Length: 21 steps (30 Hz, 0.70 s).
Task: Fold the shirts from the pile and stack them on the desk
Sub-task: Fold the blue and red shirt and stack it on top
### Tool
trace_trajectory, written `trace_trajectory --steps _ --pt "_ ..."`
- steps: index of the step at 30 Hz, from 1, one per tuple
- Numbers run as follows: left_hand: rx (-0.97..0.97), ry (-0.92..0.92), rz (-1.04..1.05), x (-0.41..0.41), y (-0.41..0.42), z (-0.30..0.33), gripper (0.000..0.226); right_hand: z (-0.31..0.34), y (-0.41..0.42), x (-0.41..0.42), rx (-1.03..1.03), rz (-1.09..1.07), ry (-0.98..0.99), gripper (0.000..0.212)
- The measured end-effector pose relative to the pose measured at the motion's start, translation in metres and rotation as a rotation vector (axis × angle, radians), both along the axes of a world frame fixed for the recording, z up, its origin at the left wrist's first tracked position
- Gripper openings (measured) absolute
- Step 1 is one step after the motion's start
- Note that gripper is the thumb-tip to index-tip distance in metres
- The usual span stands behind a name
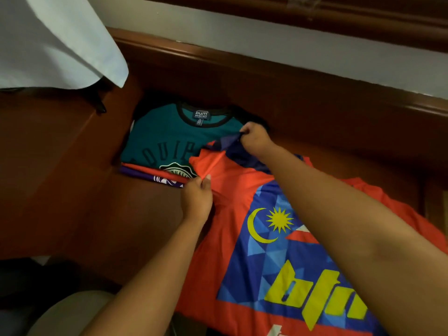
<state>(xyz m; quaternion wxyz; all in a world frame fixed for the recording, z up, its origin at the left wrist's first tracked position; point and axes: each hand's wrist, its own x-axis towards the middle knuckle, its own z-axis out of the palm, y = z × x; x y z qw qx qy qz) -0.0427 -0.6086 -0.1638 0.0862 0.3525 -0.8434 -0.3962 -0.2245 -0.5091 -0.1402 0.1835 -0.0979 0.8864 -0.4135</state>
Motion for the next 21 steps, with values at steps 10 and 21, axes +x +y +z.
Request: trace_trajectory --steps 10,21 --pt "0.063 0.327 -0.679 0.036 0.089 0.009 0.031 0.056 0.113 0.011 -0.445 -0.289 -0.297 0.04" --pt "-0.278 -0.001 -1.026 -0.038 0.081 0.001 0.054 -0.034 0.209 0.189 -0.104 -0.634 -0.197 0.019"
